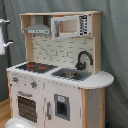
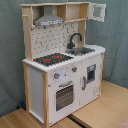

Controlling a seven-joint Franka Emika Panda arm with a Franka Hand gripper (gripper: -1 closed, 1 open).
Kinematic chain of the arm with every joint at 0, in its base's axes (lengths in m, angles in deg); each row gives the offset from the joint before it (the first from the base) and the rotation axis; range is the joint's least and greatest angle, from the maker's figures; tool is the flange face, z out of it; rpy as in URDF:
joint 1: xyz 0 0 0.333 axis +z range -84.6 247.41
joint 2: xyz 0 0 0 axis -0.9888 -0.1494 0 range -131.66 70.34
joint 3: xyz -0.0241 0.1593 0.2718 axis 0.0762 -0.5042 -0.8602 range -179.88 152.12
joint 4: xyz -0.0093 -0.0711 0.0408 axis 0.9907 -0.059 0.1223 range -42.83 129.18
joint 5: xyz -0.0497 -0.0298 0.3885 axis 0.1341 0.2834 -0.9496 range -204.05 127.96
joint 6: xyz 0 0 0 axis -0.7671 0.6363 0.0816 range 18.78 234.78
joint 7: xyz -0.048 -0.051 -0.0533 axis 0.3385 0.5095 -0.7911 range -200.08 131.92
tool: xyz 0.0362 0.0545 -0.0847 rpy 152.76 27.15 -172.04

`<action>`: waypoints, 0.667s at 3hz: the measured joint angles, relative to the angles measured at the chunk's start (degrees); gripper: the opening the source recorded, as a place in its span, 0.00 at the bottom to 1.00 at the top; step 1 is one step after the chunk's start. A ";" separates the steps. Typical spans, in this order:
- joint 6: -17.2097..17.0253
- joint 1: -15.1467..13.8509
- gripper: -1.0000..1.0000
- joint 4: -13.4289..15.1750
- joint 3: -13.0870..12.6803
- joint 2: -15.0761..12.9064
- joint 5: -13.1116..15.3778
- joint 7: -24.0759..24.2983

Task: Play with the kitchen

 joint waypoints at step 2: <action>10.57 -2.20 1.00 5.46 3.38 -0.06 0.10 5.34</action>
